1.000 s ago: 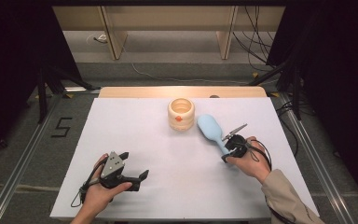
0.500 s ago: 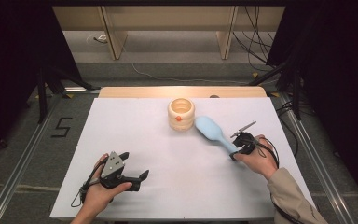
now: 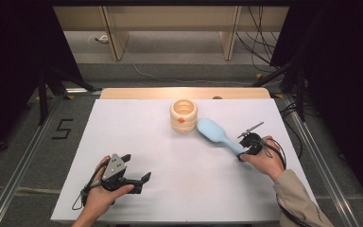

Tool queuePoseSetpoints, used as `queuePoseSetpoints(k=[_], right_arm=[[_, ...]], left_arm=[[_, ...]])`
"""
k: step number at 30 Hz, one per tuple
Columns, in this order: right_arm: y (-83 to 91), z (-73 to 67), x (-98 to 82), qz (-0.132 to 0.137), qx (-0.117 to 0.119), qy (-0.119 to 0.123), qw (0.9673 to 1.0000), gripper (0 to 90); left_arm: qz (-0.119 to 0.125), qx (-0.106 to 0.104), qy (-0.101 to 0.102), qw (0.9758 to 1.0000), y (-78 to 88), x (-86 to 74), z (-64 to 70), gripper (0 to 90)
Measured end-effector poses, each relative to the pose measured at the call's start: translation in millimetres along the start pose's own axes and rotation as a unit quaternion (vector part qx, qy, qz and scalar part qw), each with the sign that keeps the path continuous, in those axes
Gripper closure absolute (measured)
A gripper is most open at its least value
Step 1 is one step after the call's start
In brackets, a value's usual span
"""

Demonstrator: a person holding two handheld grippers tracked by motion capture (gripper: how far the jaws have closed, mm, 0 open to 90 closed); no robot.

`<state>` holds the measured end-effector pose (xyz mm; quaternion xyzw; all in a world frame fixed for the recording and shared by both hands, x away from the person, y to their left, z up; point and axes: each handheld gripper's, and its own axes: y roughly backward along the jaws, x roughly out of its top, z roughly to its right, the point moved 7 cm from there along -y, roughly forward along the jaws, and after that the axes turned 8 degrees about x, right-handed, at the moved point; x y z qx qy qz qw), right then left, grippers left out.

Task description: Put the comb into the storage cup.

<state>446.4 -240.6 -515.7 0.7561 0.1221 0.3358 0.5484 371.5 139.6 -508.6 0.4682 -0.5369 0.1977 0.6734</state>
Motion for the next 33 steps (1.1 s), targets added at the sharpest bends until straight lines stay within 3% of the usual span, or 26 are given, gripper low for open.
queuePoseSetpoints(k=[6,15,20,29,33], right_arm=[[0.9,-1.2,0.7,0.001,0.001,0.006,1.0000,90.0],[12.1,-11.0,10.0,0.028,0.023,0.029,0.9989,82.6],[19.8,-9.6,21.3,0.057,0.016,0.046,0.9972,69.4],[25.0,3.3,33.6,0.054,0.000,0.064,0.9965,43.8],[23.0,9.3,39.0,0.033,0.001,0.065,0.9973,32.4]], left_arm=[[0.000,0.001,0.000,1.0000,0.3,0.2,-0.7,1.5],[0.001,0.001,0.002,1.0000,-0.1,0.2,-0.8,1.5],[0.000,0.000,0.002,1.0000,-0.3,0.4,1.1,1.5],[0.001,0.000,0.004,1.0000,-0.3,0.7,0.7,1.4],[0.001,0.000,0.004,1.0000,-0.3,0.7,1.2,1.4]])
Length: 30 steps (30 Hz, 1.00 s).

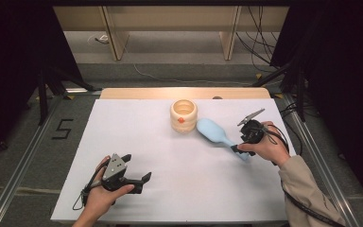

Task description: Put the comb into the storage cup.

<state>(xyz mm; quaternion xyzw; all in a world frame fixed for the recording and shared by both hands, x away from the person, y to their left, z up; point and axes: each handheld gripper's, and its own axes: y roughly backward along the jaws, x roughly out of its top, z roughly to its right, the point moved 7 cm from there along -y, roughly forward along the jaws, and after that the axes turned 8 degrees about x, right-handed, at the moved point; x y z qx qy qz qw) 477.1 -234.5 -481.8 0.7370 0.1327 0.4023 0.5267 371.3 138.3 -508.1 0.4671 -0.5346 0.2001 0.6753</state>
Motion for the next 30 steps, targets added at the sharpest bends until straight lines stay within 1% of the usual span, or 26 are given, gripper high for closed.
queuePoseSetpoints(k=[2,4,6,7,12,17,21,24,25,26,27,30], right_arm=[[-3.2,1.9,2.0,-0.019,0.011,0.004,0.9998,30.6],[-7.2,3.7,5.9,-0.029,0.021,0.004,0.9993,28.5],[-11.9,6.0,8.8,-0.049,0.022,0.006,0.9985,25.7],[-14.4,6.9,10.6,-0.056,0.022,0.011,0.9981,24.9],[-26.3,8.8,19.5,-0.082,0.031,0.013,0.9961,21.1],[-35.2,7.5,29.6,-0.089,0.033,0.015,0.9954,20.2],[-42.5,7.2,35.0,-0.100,0.025,0.021,0.9945,20.1],[-48.0,7.2,36.3,-0.113,0.020,0.023,0.9931,21.3],[-49.7,8.2,36.2,-0.118,0.016,0.029,0.9924,21.7],[-51.4,7.4,36.2,-0.122,0.016,0.024,0.9921,22.5],[-52.6,7.6,35.9,-0.126,0.016,0.025,0.9915,23.2],[-55.7,7.5,36.6,-0.128,0.014,0.023,0.9914,25.2]], left_arm=[[0.000,0.000,0.000,1.0000,-0.1,0.0,0.2,1.4],[0.000,-0.001,-0.001,1.0000,-0.2,0.0,0.4,1.4],[0.000,-0.001,0.000,1.0000,-0.3,0.0,0.4,1.4],[-0.001,-0.001,0.000,1.0000,-0.4,-0.2,0.2,1.4],[-0.001,-0.002,0.000,1.0000,-0.7,-0.7,0.5,1.4],[-0.001,-0.003,0.000,1.0000,-0.6,-0.5,1.0,1.4],[-0.001,-0.003,0.000,1.0000,-0.7,-0.6,1.0,1.4],[-0.001,-0.003,0.000,1.0000,-0.6,-0.5,1.0,1.4],[-0.001,-0.003,0.000,1.0000,-0.6,-0.5,1.0,1.4],[-0.001,-0.003,0.000,1.0000,-0.7,-0.5,1.1,1.4],[-0.001,-0.003,0.000,1.0000,-0.7,-0.5,1.1,1.4],[-0.001,-0.004,0.001,1.0000,-0.8,-0.5,1.3,1.4]])
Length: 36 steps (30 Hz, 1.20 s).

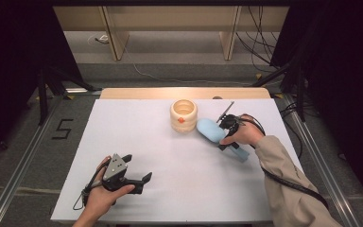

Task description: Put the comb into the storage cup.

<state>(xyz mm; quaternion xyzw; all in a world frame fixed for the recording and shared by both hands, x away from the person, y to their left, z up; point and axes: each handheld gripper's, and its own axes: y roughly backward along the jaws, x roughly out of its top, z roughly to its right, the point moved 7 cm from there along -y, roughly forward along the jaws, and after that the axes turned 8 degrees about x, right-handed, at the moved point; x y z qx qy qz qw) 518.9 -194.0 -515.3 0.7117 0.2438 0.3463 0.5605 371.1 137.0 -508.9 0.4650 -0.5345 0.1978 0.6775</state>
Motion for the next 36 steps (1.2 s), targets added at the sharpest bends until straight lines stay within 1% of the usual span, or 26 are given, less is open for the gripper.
queuePoseSetpoints(k=[3,5,9,10,12,16,19,24,25,26,31,36], right_arm=[[-1.6,0.1,-0.6,-0.008,0.002,-0.009,0.9999,26.4],[-2.1,1.0,0.0,-0.008,0.001,-0.007,0.9999,27.2],[-3.7,1.5,0.5,-0.010,0.002,-0.012,0.9999,28.8],[-4.1,2.4,0.3,-0.012,0.002,-0.008,0.9999,29.8],[-5.0,2.7,0.3,-0.013,0.001,-0.010,0.9999,30.5],[-6.7,4.7,0.3,-0.017,0.003,-0.004,0.9998,33.6],[-7.0,4.5,1.1,-0.016,0.003,-0.008,0.9998,35.9],[-7.6,3.9,2.5,-0.018,0.003,-0.007,0.9998,39.2],[-7.7,5.3,2.3,-0.020,0.002,0.002,0.9998,39.9],[-7.8,3.9,2.6,-0.021,0.003,-0.008,0.9997,40.4],[-8.6,4.1,2.3,-0.025,0.004,-0.013,0.9996,44.3],[-9.0,5.4,2.5,-0.030,-0.003,-0.007,0.9995,47.6]], left_arm=[[0.000,0.000,0.000,1.0000,0.2,0.2,-0.1,1.4],[0.000,0.000,0.000,1.0000,0.1,0.1,-0.1,1.4],[0.000,0.000,0.000,1.0000,0.2,0.3,0.1,1.4],[0.000,0.000,0.000,1.0000,0.1,0.2,0.0,1.4],[0.000,0.000,0.000,1.0000,0.0,0.1,-0.1,1.4],[0.000,-0.001,0.000,1.0000,-0.1,0.1,0.1,1.5],[0.000,-0.001,0.001,1.0000,0.0,0.1,0.0,1.5],[0.000,-0.001,0.000,1.0000,0.1,0.2,0.0,1.5],[0.001,-0.001,0.001,1.0000,0.1,0.2,0.0,1.5],[0.001,-0.002,0.001,1.0000,0.1,0.2,0.0,1.5],[0.001,-0.001,0.001,1.0000,0.0,0.3,-0.3,1.6],[0.001,-0.001,0.001,1.0000,0.0,0.4,-0.2,1.6]])
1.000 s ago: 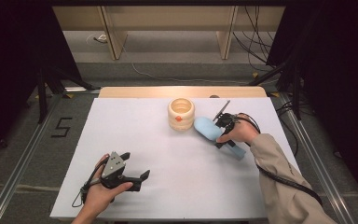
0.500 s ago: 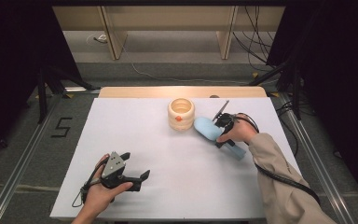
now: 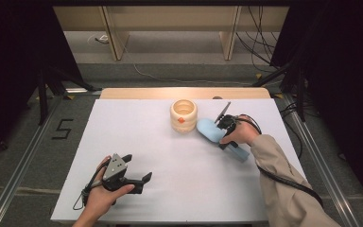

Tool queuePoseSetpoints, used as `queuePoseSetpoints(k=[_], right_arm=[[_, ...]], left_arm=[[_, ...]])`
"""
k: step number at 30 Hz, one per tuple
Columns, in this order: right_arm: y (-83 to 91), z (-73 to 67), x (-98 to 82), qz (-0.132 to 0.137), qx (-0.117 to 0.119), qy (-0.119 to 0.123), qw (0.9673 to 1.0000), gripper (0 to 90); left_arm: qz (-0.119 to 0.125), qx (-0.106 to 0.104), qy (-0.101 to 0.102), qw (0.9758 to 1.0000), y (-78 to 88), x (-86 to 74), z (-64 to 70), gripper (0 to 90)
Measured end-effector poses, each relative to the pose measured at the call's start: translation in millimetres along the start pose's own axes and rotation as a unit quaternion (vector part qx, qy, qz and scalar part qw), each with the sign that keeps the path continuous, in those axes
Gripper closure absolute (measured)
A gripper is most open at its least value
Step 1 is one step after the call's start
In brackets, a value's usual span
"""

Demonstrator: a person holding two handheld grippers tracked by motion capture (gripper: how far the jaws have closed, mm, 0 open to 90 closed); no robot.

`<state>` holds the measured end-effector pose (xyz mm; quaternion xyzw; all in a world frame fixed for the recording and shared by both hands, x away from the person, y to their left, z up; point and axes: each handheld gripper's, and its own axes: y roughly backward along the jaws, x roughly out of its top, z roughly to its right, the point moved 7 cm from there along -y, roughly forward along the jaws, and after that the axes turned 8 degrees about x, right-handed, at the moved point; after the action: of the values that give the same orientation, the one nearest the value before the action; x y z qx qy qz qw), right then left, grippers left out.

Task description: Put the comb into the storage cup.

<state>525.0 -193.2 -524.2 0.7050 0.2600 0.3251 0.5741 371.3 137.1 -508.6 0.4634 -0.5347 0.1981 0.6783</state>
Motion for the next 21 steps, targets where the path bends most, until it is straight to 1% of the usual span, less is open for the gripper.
queuePoseSetpoints(k=[3,5,6,11,13,19,21], right_arm=[[0.2,-1.0,0.6,0.000,-0.003,-0.010,0.9999,49.8],[-0.1,-2.5,1.0,0.001,-0.003,-0.011,0.9999,53.3],[0.6,-2.4,0.7,-0.002,-0.005,-0.009,0.9999,54.8],[0.4,-4.7,1.4,-0.005,-0.006,-0.023,0.9997,61.8],[0.9,-4.1,1.2,-0.009,-0.006,-0.019,0.9998,64.6],[0.4,-5.9,1.9,-0.012,-0.010,-0.037,0.9992,66.5],[0.5,-5.8,1.7,-0.013,-0.012,-0.034,0.9993,67.4]], left_arm=[[0.000,0.000,0.000,1.0000,0.0,0.0,0.0,1.6],[0.000,0.000,0.000,1.0000,0.1,0.1,0.0,1.6],[0.000,0.000,0.000,1.0000,0.1,0.0,0.0,1.6],[0.000,0.000,0.000,1.0000,0.2,0.1,0.4,1.7],[0.000,0.000,0.000,1.0000,0.1,0.1,0.1,1.7],[-0.001,-0.001,0.000,1.0000,0.0,-0.4,0.3,1.8],[0.000,-0.001,0.001,1.0000,0.1,-0.2,0.2,1.9]])
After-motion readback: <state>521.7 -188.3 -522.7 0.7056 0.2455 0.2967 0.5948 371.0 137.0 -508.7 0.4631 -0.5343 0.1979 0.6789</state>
